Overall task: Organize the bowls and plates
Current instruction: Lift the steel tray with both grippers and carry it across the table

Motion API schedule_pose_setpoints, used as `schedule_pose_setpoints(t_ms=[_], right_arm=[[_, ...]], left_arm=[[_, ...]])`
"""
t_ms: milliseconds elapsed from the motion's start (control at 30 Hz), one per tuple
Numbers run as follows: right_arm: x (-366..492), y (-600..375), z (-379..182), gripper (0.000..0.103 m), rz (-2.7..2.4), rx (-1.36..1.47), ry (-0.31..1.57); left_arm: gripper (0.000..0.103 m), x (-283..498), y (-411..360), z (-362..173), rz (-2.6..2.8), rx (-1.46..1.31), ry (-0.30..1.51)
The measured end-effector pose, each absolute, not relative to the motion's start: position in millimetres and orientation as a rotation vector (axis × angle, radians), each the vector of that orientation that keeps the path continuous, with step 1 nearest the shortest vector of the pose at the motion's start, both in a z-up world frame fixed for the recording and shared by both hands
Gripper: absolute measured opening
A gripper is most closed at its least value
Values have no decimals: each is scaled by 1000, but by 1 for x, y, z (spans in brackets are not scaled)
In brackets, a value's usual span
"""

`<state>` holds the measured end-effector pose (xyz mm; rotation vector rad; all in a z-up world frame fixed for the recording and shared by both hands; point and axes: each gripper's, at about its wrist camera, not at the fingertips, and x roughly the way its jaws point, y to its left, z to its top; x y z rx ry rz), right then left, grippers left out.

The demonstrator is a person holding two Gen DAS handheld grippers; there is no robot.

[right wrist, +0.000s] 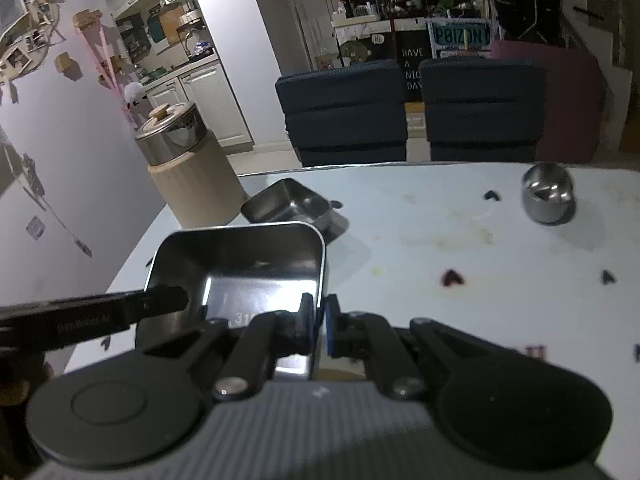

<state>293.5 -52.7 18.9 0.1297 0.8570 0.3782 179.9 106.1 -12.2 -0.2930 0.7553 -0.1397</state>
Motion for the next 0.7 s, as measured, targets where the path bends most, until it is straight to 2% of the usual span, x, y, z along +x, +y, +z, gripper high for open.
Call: schedule_pose_setpoints(t_ms=[233, 700], right_arm=[[268, -106, 30, 7, 340, 156, 839], [250, -187, 22, 7, 207, 210, 843]], left_arm=[[7, 166, 48, -5, -210, -262, 754], [7, 183, -56, -26, -334, -172, 816]])
